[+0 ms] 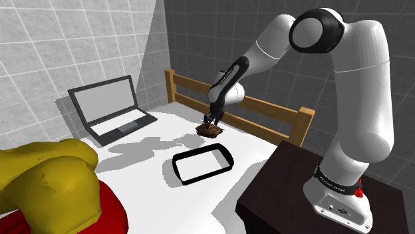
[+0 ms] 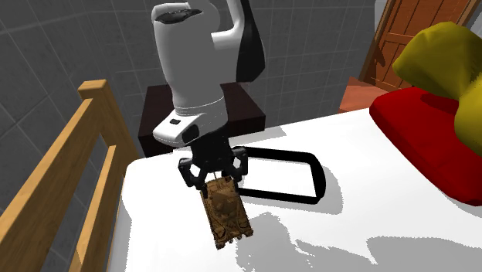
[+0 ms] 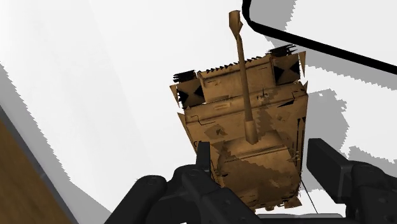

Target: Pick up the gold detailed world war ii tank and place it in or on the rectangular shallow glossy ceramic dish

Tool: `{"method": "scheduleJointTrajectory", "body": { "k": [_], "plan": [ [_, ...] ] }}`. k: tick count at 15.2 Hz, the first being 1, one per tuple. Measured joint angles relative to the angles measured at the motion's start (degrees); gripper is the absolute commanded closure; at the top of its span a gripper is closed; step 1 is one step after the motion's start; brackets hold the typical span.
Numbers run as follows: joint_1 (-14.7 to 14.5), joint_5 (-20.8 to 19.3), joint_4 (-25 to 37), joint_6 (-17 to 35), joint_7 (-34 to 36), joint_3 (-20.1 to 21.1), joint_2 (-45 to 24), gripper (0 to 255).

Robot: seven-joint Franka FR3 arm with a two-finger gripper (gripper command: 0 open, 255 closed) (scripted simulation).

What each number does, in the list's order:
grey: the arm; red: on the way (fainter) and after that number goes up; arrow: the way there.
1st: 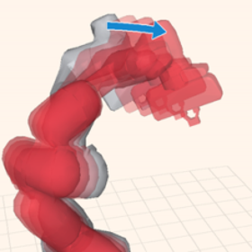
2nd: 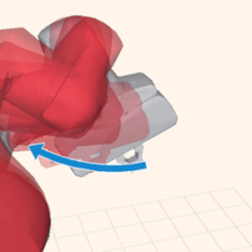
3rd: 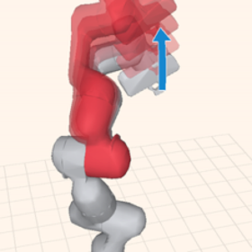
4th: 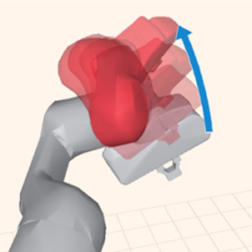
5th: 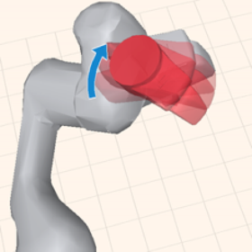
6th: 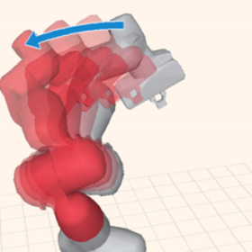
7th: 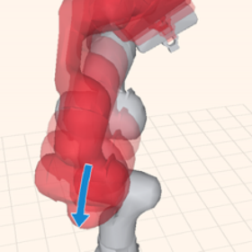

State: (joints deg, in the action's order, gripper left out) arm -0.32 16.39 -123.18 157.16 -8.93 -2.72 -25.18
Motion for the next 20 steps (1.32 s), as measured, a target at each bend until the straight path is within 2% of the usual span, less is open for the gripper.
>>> {"method": "scheduleJointTrajectory", "body": {
  "k": [14,20],
  "plan": [
    [-1.66,-3.53,-0.28,-8.44,3.54,-2.24,8.82,255],
    [-6.41,-6.26,-6.49,-7.21,11.08,-1.32,14.52,255]
  ]
}}
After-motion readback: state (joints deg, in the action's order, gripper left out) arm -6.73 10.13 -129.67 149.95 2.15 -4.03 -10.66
